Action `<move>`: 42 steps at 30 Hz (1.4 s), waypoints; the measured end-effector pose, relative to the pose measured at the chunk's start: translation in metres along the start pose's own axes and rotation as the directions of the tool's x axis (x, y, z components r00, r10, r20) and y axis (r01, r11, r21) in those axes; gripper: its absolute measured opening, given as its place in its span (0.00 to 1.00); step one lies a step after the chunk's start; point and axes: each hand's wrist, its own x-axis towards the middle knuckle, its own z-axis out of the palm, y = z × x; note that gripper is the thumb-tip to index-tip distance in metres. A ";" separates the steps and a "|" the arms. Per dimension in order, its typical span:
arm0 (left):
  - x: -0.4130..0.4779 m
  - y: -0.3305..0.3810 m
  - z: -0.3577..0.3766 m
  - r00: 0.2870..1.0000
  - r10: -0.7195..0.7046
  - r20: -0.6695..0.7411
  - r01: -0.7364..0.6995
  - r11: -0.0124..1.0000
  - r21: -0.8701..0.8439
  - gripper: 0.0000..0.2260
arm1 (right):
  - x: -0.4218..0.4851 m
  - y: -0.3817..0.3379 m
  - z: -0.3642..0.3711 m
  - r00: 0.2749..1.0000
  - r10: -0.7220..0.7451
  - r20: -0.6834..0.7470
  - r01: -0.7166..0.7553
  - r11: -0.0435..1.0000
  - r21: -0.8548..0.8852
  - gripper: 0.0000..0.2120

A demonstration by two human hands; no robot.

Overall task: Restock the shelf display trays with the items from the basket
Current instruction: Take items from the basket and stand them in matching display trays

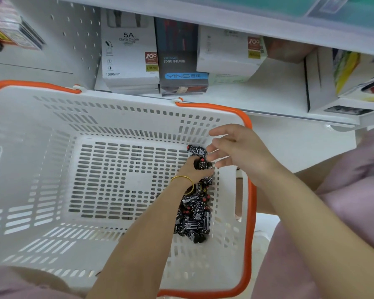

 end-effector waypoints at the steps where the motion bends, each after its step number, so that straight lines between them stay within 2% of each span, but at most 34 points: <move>1: 0.000 -0.001 0.000 1.000 0.007 -0.001 -0.007 1.000 -0.019 0.34 | 0.000 0.000 0.000 1.000 -0.001 0.001 0.001 1.000 0.000 0.11; 6: -0.007 -0.007 0.006 0.997 0.057 -0.059 -0.063 0.993 -0.103 0.33 | 0.000 0.000 0.000 1.000 -0.002 0.001 0.002 1.000 0.012 0.11; 9: -0.009 -0.004 0.006 0.996 0.090 -0.029 -0.093 0.988 -0.122 0.35 | 0.001 0.001 -0.001 1.000 -0.002 0.004 0.002 1.000 0.007 0.11; 14: -0.005 0.002 0.005 0.996 0.065 0.057 -0.067 0.997 0.035 0.35 | 0.001 0.001 -0.001 1.000 -0.007 0.003 0.007 1.000 -0.003 0.10; 16: -0.005 0.004 0.006 0.995 0.082 0.062 -0.084 0.996 0.029 0.35 | 0.001 0.001 0.000 1.000 -0.007 0.003 0.007 1.000 -0.006 0.10; 23: -0.019 0.010 0.011 0.973 0.223 -0.059 -0.228 0.970 -0.085 0.28 | 0.001 0.000 0.002 1.000 -0.010 0.008 0.010 1.000 -0.021 0.10; 27: -0.021 0.014 0.012 0.973 0.230 -0.011 -0.230 0.967 -0.114 0.33 | 0.000 0.000 0.002 1.000 -0.011 0.004 0.011 0.999 -0.034 0.11; 36: -0.024 0.017 0.008 0.981 0.194 0.032 -0.187 0.971 -0.147 0.29 | 0.000 -0.001 0.002 1.000 -0.019 0.001 0.019 0.999 -0.026 0.10; 39: -0.032 0.017 -0.007 0.992 0.100 0.077 -0.068 0.937 -0.343 0.29 | -0.001 -0.002 -0.001 0.999 -0.038 -0.002 0.038 0.999 0.002 0.10; 41: -0.044 0.019 -0.023 0.982 0.060 0.177 0.053 0.819 -0.571 0.23 | -0.003 -0.005 -0.005 0.999 -0.054 -0.008 0.054 0.998 0.026 0.10; 42: -0.052 0.021 -0.030 0.972 0.088 0.216 0.082 0.737 -0.671 0.19 | -0.005 -0.007 -0.007 0.998 -0.062 -0.010 0.062 0.998 0.032 0.10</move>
